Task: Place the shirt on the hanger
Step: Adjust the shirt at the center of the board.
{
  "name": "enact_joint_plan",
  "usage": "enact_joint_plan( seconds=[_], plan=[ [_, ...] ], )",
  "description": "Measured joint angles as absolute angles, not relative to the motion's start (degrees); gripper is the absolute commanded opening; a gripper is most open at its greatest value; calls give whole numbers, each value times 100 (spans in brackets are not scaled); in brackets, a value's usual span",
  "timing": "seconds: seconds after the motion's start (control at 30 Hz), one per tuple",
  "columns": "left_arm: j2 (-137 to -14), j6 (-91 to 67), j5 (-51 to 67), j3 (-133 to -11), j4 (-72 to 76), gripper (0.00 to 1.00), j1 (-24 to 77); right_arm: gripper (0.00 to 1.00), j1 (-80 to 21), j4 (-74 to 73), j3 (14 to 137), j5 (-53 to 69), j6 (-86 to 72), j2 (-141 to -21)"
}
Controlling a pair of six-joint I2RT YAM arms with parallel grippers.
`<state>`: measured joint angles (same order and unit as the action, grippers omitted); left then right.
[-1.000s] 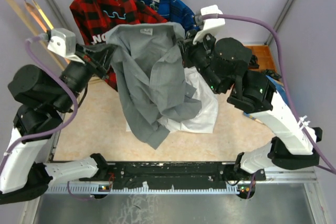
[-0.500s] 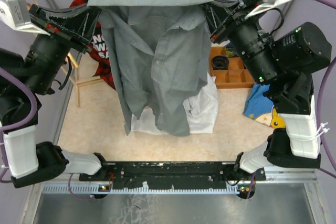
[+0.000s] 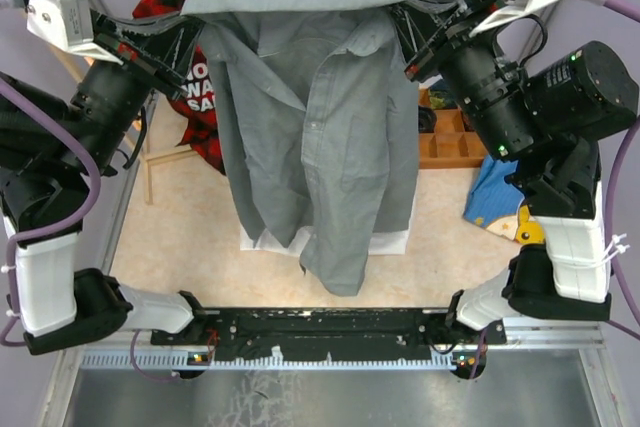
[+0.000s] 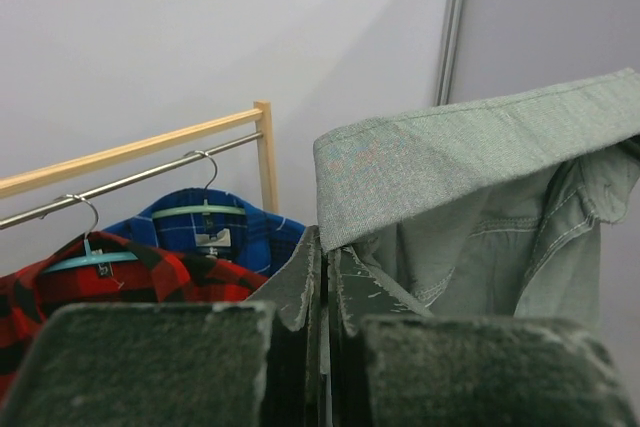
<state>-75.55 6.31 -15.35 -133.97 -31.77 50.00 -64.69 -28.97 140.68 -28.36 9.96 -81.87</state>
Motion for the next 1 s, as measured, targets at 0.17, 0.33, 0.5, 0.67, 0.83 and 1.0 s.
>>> enact_joint_plan(
  seconds=[0.17, 0.33, 0.5, 0.67, 0.83, 1.0],
  plan=[
    [-7266, 646, -1634, -12785, -3227, 0, 5000, 0, -6471, -3028, 13804, -2899, 884, -8038],
    [-6635, 513, -1774, -11244, -3350, 0, 4998, 0, -6471, -3485, 12794, -3039, 381, -7540],
    [-6202, 174, -1907, -9671, -3411, 0, 4998, 0, -6453, -3913, 11607, -3393, -121, -7155],
    [-6239, -250, -1874, -8348, -3326, 0, 4930, 0, -5863, -4029, 10029, -3227, -709, -6995],
    [-6510, -569, -1538, -7380, -3055, 0, 4683, 0, -4713, -4023, 8506, -2335, -1299, -6989],
    [-6820, -834, -1155, -6539, -2563, 0, 4421, 0, -3708, -3533, 6949, -1361, -1789, -6871]
  ],
)
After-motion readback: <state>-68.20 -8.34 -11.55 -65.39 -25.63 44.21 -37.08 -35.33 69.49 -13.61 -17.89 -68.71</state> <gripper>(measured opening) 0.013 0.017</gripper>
